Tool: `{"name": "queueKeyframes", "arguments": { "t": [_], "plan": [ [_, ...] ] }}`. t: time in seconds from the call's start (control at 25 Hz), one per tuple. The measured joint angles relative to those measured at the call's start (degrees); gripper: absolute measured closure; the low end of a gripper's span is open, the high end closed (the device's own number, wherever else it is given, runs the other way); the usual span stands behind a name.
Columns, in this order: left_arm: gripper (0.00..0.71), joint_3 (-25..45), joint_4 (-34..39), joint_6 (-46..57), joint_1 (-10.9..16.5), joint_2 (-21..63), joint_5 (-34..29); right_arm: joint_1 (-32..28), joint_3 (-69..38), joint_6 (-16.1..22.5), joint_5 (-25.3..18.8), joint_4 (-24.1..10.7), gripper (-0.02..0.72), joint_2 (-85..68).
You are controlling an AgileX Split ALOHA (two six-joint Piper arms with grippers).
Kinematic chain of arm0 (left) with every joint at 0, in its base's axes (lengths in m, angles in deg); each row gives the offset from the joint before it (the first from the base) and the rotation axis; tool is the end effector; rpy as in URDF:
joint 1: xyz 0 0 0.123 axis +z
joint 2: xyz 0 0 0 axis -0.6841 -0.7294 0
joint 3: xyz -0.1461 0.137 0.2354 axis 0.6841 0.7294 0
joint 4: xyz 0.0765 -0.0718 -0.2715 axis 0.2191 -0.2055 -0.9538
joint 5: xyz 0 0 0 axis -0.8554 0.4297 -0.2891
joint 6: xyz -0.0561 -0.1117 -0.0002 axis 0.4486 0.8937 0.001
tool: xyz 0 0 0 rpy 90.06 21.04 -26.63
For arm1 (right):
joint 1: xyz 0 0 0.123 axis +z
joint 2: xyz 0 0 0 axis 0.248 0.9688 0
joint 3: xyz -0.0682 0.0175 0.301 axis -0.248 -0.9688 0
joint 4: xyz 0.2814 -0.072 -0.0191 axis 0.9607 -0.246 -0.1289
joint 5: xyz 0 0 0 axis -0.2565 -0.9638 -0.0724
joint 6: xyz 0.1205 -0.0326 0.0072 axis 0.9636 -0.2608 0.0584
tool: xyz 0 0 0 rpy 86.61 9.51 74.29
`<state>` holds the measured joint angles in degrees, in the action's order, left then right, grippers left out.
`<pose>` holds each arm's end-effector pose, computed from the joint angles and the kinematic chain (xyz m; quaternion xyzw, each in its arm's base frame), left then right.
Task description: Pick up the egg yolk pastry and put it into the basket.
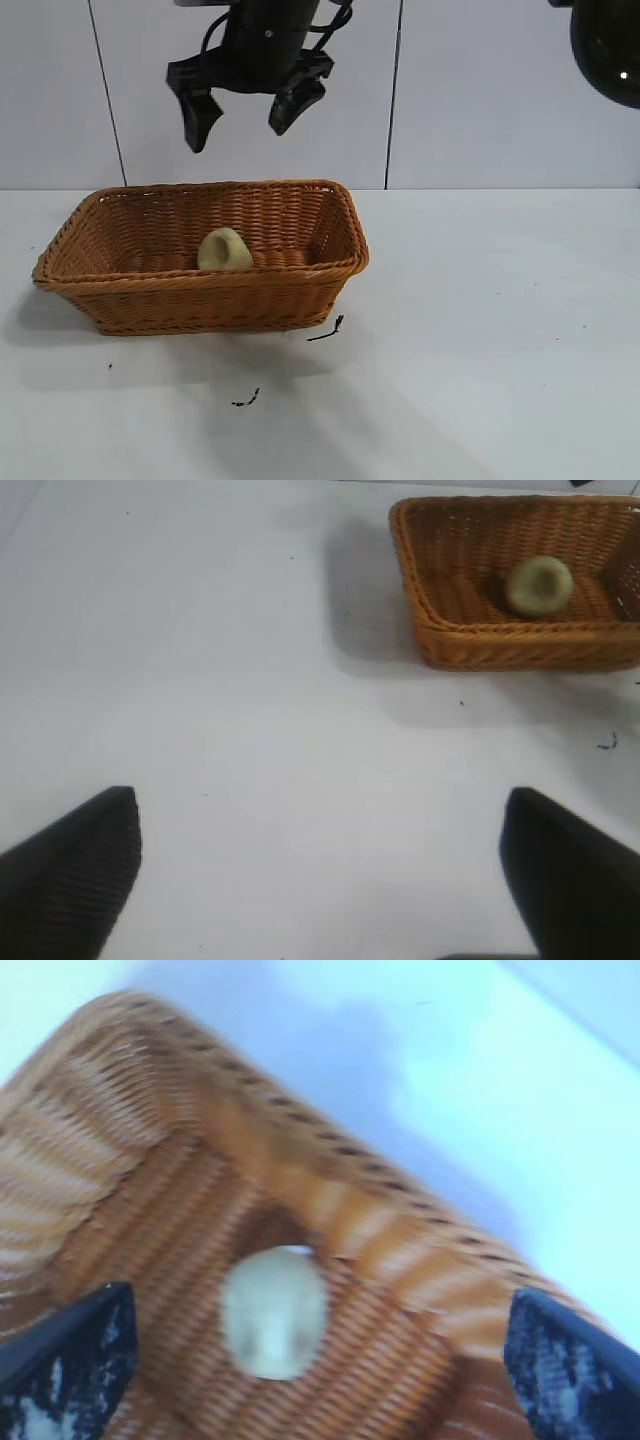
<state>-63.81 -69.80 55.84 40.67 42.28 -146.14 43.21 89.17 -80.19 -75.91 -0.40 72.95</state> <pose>0.0362 0.0068 0.2809 -0.0105 0.8543 0.0107 0.5195 0.5399 0.3061 0.2375 -0.2650 0.9191 0.0945 0.2757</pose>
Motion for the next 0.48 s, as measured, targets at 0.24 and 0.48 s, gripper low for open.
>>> {"name": "queueKeyframes", "arguments": {
  "t": [0.24,0.48],
  "plan": [
    [0.014,0.00,0.00,0.00,0.00,0.00,0.00,-12.02,0.00,0.00,-3.29,-0.35,0.010,0.06],
    [0.014,0.00,0.00,0.00,0.00,0.00,0.00,-24.19,0.00,0.47,-4.19,-0.89,0.010,-0.10]
  ]
}}
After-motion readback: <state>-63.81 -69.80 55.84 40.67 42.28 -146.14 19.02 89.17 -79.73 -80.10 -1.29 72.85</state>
